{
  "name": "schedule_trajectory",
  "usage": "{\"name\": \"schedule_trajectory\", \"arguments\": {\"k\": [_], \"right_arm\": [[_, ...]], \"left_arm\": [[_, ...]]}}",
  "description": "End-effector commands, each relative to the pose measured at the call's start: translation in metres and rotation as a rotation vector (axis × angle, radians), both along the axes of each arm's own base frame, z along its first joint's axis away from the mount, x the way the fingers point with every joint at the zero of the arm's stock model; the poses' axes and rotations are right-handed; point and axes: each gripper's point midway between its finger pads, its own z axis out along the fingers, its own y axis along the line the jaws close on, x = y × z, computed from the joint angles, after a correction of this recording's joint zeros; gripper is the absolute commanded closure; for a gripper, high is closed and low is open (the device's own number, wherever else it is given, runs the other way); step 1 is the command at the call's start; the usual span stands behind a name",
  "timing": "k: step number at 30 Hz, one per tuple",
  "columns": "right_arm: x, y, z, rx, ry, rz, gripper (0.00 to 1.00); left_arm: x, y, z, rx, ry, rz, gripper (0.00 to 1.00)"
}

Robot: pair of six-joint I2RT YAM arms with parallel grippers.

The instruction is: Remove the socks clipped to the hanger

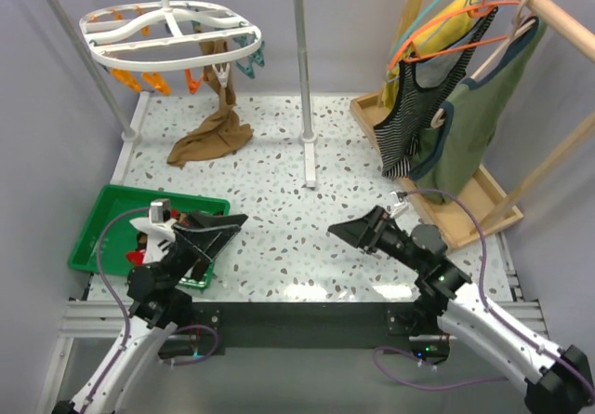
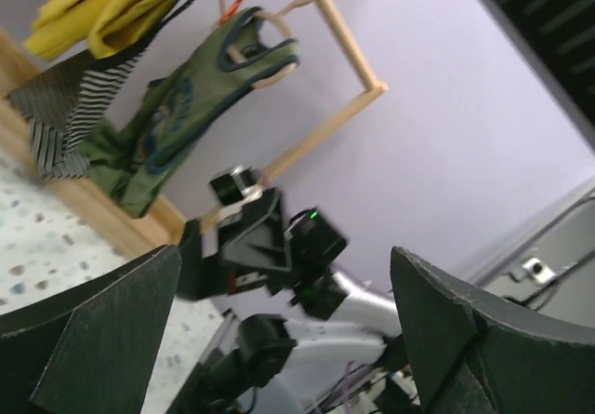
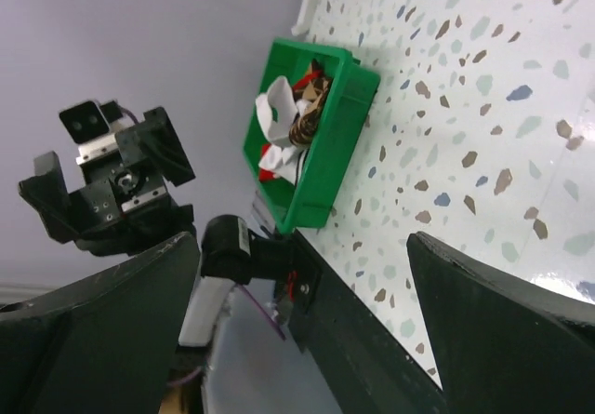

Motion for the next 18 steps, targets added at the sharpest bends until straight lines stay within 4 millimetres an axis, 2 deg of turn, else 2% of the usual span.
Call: {"name": "schedule_trajectory", "arguments": {"k": [1, 2, 4, 5, 7, 10, 13, 15, 18], "right_arm": [[-0.008, -0.029, -0.014, 0.214, 0.077, -0.154, 0.01], [-0.011, -0.033, -0.031, 0.195, 0.127, -0.169, 0.02], [-0.018, -0.042, -0.035, 0.218, 0.118, -0.184, 0.01], [-0.021, -0.047, -0.055, 0.166, 0.175, -0.208, 0.01], [-0.027, -0.044, -0.080, 0.108, 0.220, -0.180, 0.01], [-0.033, -0.041, -0.107, 0.038, 0.272, -0.147, 0.01], [-0.033, -0.043, -0.117, -0.016, 0.261, -0.147, 0.01], [-0.032, -0.043, -0.114, -0.016, 0.234, -0.145, 0.01], [-0.031, -0.040, -0.098, 0.043, 0.201, -0.132, 0.01]], "left_arm": [[-0.011, 0.007, -0.006, -0.124, 0.029, -0.049, 0.00], [-0.012, 0.003, -0.015, -0.137, 0.034, -0.085, 0.00], [-0.018, -0.001, -0.023, -0.163, 0.062, -0.156, 0.00], [-0.019, -0.002, -0.033, -0.176, 0.066, -0.171, 0.00], [-0.019, -0.001, -0.045, -0.219, 0.110, -0.196, 0.00], [-0.012, -0.006, -0.061, -0.141, 0.130, -0.168, 0.00], [-0.011, -0.011, -0.073, -0.088, 0.148, -0.170, 0.00], [-0.011, -0.013, -0.080, -0.076, 0.179, -0.182, 0.00], [-0.014, -0.011, -0.073, -0.115, 0.189, -0.205, 0.00]]}}
